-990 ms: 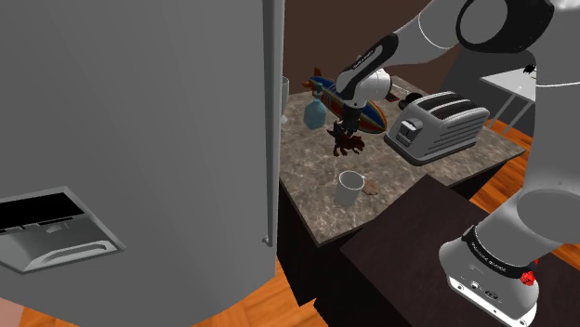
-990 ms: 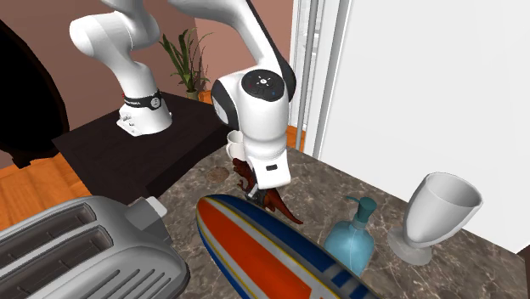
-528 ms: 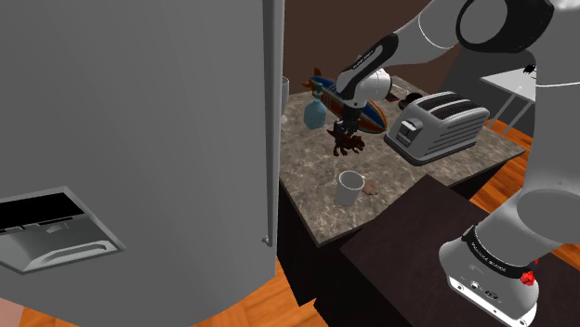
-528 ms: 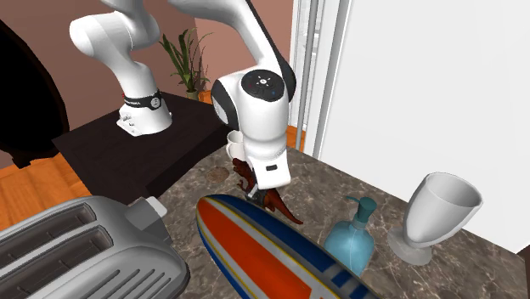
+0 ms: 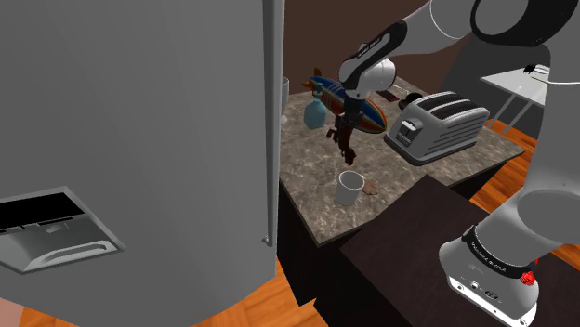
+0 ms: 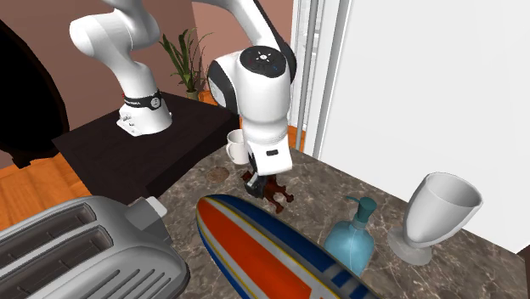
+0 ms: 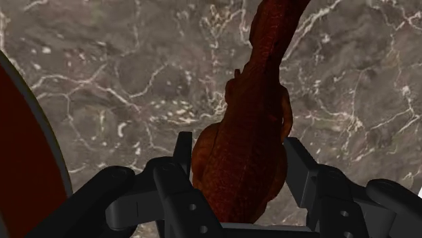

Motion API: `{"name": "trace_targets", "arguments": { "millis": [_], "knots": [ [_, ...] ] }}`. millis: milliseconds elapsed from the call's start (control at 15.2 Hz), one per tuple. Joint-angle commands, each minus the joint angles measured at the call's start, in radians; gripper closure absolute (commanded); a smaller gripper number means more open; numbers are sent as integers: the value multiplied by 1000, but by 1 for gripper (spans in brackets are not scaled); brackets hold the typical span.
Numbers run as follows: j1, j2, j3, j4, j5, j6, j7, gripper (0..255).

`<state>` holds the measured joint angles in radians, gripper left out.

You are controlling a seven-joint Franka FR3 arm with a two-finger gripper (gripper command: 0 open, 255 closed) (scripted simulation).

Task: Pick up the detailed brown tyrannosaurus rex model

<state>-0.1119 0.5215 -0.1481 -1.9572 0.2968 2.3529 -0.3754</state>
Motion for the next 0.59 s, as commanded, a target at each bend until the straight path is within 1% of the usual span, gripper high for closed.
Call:
{"name": "trace_targets", "arguments": {
  "millis": [0, 396, 528],
  "knots": [
    [2, -20, -4, -1, -6, -18, 6, 255],
    [10, -79, -16, 0, -27, -76, 25, 255],
    [10, -80, -16, 0, -27, -77, 25, 255]
  ]
}}
